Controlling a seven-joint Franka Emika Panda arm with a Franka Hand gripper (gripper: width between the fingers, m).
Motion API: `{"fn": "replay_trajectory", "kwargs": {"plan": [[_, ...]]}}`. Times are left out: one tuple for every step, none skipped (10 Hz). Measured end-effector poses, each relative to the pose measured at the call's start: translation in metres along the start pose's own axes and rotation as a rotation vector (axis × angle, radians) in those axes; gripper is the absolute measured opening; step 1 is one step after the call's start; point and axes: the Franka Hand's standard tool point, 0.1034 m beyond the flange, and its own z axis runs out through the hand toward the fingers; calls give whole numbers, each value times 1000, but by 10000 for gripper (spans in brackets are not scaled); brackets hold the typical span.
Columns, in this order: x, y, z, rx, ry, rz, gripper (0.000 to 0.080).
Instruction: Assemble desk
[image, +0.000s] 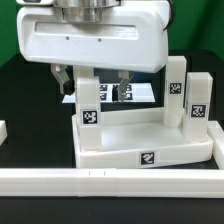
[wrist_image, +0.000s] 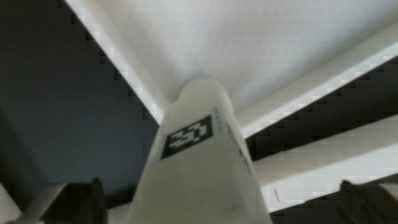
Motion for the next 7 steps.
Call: {"fn": "replay_trajectory", "kwargs": {"plan": [[0, 1, 0, -3, 0, -86, 649], [0, 1, 0, -3, 0, -138, 649], [0, 1, 0, -5, 0, -175, 649], [0, 2, 0, -13, -1, -236, 649], [0, 3, 0, -16, -2, -276, 635], [1, 4, 0, -24, -3, -346, 462], [1, 4, 0, -24, -3, -336, 462]]}}
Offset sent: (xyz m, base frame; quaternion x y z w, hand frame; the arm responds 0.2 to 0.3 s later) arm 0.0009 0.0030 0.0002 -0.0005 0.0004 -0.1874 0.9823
